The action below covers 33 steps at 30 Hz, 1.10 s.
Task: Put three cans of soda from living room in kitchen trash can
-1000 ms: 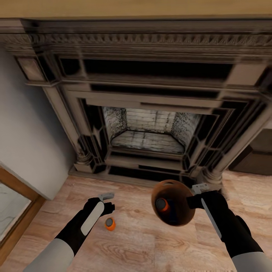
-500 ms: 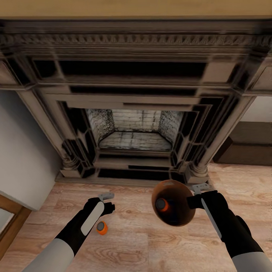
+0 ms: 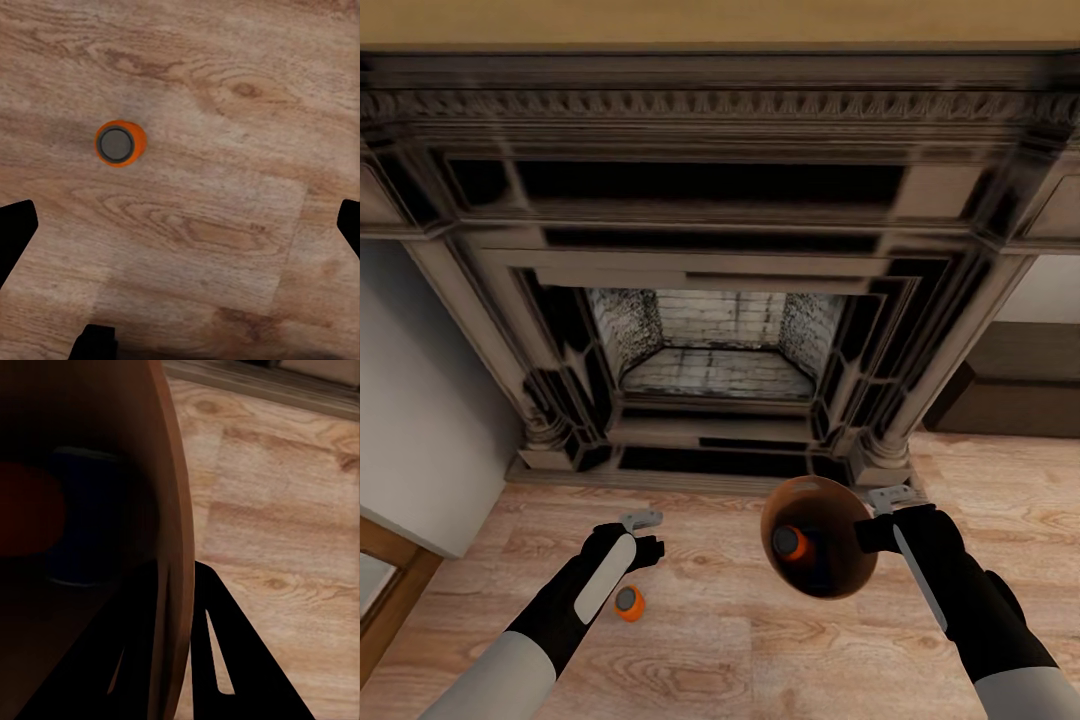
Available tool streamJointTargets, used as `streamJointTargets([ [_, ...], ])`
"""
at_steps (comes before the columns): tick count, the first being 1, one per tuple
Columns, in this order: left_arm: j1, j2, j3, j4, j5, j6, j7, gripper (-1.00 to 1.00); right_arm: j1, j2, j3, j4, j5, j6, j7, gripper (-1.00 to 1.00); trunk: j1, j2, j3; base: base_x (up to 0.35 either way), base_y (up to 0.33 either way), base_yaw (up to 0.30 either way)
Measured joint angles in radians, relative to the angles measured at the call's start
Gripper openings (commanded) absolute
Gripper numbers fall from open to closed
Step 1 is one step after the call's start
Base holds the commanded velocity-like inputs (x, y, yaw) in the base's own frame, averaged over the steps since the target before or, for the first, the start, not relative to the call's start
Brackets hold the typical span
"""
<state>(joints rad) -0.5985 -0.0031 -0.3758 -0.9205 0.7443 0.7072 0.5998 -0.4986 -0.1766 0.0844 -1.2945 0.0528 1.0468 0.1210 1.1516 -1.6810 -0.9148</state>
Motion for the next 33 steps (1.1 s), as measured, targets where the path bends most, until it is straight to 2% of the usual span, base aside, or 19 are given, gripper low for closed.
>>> streamJointTargets([
  [19,0.0,-0.002,0.0,0.0,0.0,0.002,0.001,1.0,0.0,0.007,-0.005,0.009,-0.005,0.0,0.0,-1.0,0.0,0.0,0.0,0.0,0.0,0.0],
  [33,-0.001,-0.002,0.001,0.005,0.001,0.005,-0.001,1.0,0.0,0.008,-0.006,0.009,-0.005,0.0,0.0,-1.0,0.0,0.0,0.02,0.0,0.0,0.0],
])
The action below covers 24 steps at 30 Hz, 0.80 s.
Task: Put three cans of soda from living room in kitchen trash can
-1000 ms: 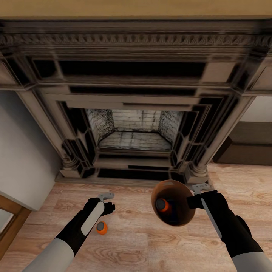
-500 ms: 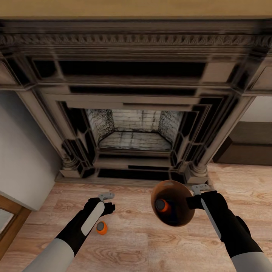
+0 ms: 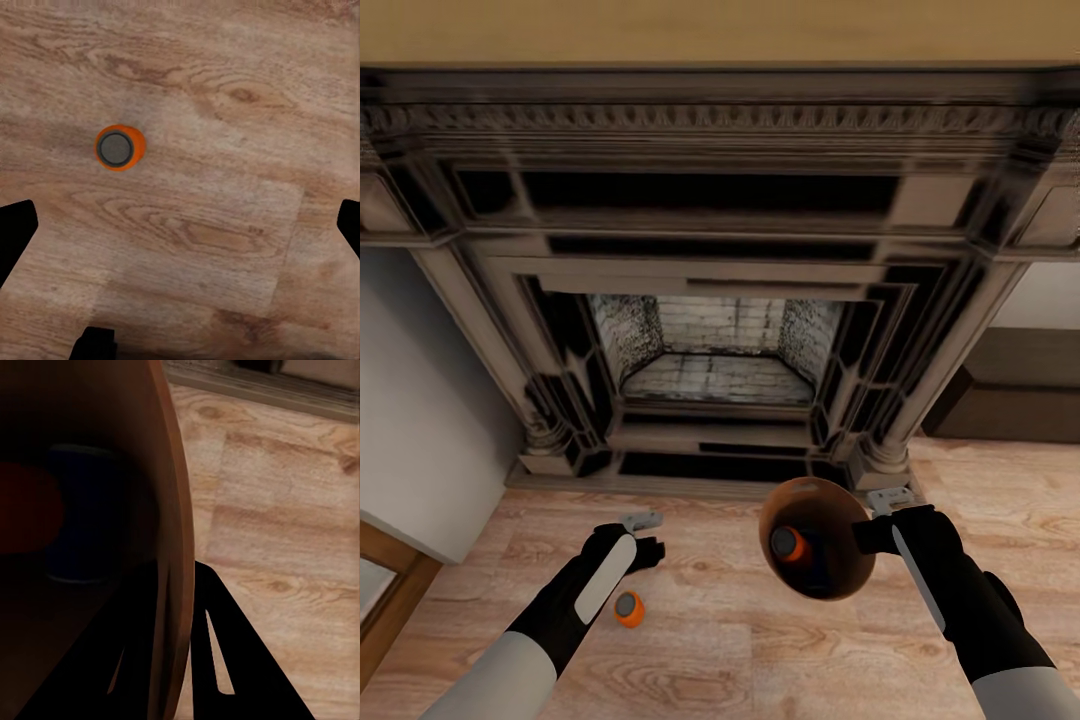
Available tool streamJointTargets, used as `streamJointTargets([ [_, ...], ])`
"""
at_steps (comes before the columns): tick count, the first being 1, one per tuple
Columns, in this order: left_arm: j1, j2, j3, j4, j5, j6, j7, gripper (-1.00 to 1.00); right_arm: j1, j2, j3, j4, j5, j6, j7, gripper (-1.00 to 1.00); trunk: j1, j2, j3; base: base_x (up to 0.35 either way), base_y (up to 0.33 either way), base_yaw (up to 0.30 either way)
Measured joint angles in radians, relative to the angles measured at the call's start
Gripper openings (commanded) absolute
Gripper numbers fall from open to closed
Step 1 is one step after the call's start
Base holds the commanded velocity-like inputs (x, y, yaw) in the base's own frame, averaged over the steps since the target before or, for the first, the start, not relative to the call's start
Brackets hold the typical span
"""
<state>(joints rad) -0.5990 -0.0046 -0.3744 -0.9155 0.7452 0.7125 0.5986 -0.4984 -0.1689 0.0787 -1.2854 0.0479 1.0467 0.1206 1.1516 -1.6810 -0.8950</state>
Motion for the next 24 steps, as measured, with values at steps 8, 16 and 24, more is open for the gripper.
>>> streamJointTargets([
  [8,-0.001,-0.001,-0.004,0.065,-0.001,-0.003,-0.002,1.0,0.0,0.0,0.0,0.0,-0.001,0.0,0.0,-1.0,0.0,0.0,0.013,0.0,0.0,0.0],
  [16,-0.001,-0.002,-0.004,0.074,-0.002,-0.004,-0.002,1.0,0.0,0.0,0.0,0.0,-0.001,0.0,0.0,-1.0,0.0,0.0,0.026,0.0,0.0,0.0],
  [24,-0.001,-0.002,-0.006,0.075,-0.003,-0.004,-0.002,1.0,0.0,0.0,0.0,0.0,-0.001,0.0,0.0,-1.0,0.0,0.0,0.039,0.0,0.0,0.0],
])
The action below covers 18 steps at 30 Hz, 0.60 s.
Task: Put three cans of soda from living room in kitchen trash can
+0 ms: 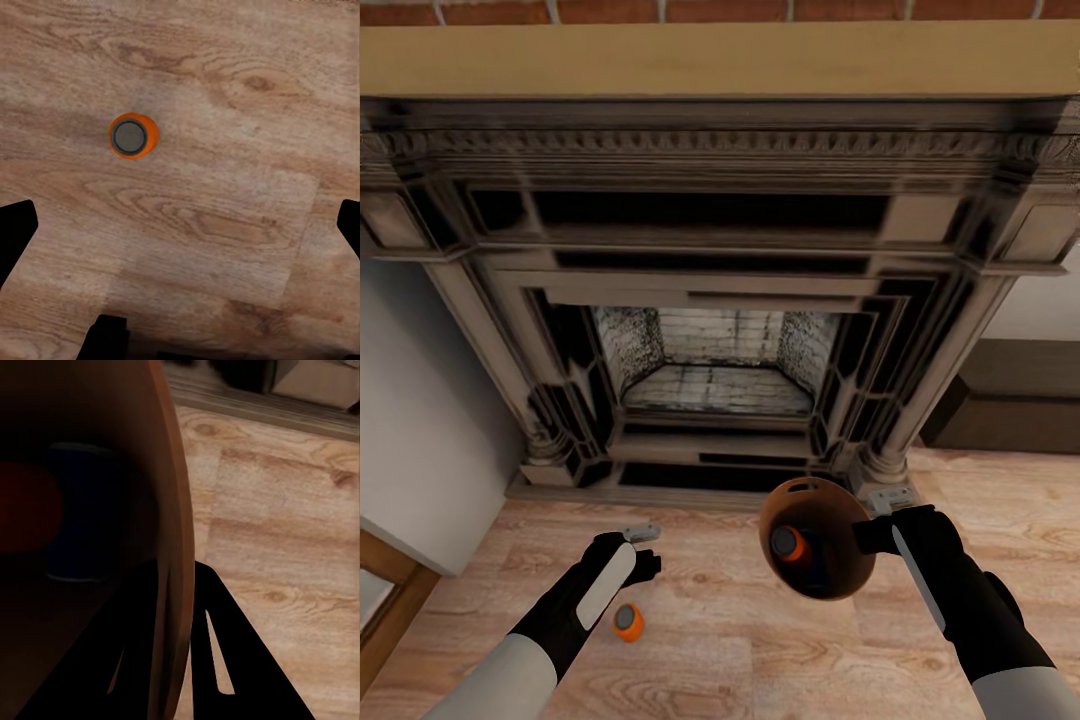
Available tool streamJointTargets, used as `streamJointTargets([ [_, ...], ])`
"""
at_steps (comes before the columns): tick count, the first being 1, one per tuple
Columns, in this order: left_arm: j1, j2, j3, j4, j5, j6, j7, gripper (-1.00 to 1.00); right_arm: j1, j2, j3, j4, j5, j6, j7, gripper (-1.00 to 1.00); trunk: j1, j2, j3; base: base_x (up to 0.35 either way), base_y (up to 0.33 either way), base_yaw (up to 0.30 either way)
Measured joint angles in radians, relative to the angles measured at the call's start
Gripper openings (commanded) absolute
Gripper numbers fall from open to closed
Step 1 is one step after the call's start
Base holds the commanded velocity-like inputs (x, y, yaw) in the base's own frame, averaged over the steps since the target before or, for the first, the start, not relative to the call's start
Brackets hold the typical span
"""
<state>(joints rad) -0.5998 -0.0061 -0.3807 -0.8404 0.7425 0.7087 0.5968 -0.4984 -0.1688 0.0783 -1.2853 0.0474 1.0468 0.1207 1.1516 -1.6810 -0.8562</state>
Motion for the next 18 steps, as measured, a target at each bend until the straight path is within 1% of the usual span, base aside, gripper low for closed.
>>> streamJointTargets([
  [12,0.0,0.0,-0.004,0.001,0.0,0.004,-0.003,1.0,0.0,0.0,0.001,0.0,-0.001,0.0,0.0,-1.0,0.0,0.0,0.019,0.001,0.0,0.0],
  [18,0.0,0.001,-0.005,0.001,0.0,0.006,-0.006,1.0,0.0,0.0,0.001,0.0,0.003,0.0,0.0,-1.0,0.0,0.0,0.024,0.08,0.035,0.0],
])
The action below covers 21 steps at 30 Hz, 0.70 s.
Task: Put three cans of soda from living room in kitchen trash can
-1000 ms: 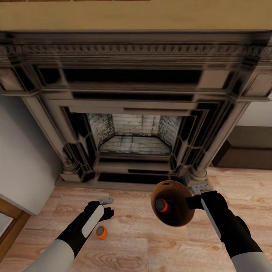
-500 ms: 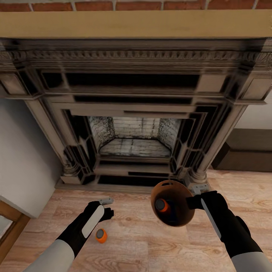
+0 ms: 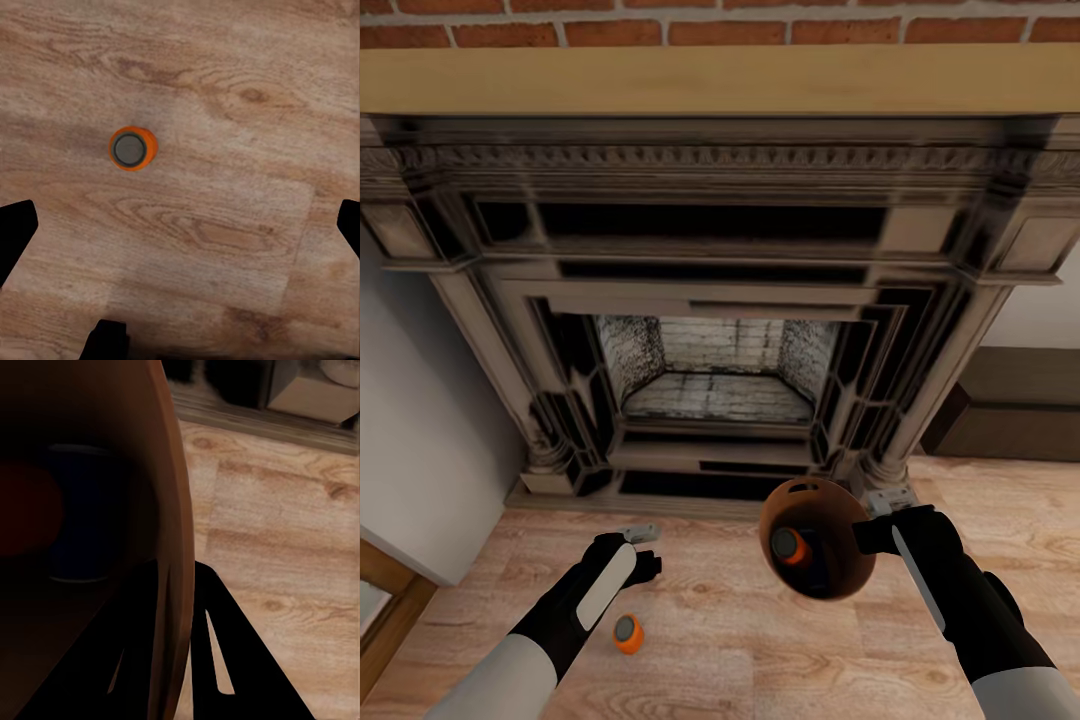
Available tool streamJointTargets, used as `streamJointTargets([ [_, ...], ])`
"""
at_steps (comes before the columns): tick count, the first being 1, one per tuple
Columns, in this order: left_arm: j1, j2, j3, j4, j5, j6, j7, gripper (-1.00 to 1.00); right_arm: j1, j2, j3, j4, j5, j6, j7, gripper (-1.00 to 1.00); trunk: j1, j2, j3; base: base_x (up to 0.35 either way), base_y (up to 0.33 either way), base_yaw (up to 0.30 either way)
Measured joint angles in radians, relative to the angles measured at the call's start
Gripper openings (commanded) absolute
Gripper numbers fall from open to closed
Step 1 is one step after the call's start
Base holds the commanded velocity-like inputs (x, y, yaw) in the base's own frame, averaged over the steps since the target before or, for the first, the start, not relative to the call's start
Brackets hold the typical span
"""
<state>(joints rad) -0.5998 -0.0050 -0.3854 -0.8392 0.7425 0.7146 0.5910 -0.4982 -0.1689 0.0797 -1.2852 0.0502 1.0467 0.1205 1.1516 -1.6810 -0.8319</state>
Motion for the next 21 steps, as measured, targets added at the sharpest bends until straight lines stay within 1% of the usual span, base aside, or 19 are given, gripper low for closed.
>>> streamJointTargets([
  [7,0.0,0.001,0.0,0.0,0.0,0.001,-0.002,1.0,0.0,0.0,0.0,0.0,-0.004,0.0,0.0,-1.0,0.0,0.0,0.001,0.207,0.154,-0.011],
  [13,0.0,0.0,-0.001,0.0,-0.001,-0.001,-0.002,1.0,0.0,0.0,0.0,0.0,-0.008,0.0,0.001,-1.0,0.0,0.0,0.004,0.243,0.185,-0.161],
  [16,0.0,-0.001,-0.003,0.0,-0.002,-0.004,-0.001,1.0,0.0,0.0,0.0,0.0,-0.007,0.0,0.001,-1.0,0.0,0.0,0.007,0.195,0.07,-0.185],
  [19,0.0,0.0,-0.004,0.0,-0.002,-0.005,-0.001,1.0,0.0,0.0,0.0,0.0,0.004,0.0,0.0,-1.0,0.0,0.0,0.008,0.253,0.027,-0.079],
  [21,0.0,0.0,-0.004,0.0,-0.001,-0.005,0.0,1.0,0.0,0.0,0.0,0.0,0.003,0.0,0.0,-1.0,0.0,0.0,0.008,0.301,0.012,-0.034],
])
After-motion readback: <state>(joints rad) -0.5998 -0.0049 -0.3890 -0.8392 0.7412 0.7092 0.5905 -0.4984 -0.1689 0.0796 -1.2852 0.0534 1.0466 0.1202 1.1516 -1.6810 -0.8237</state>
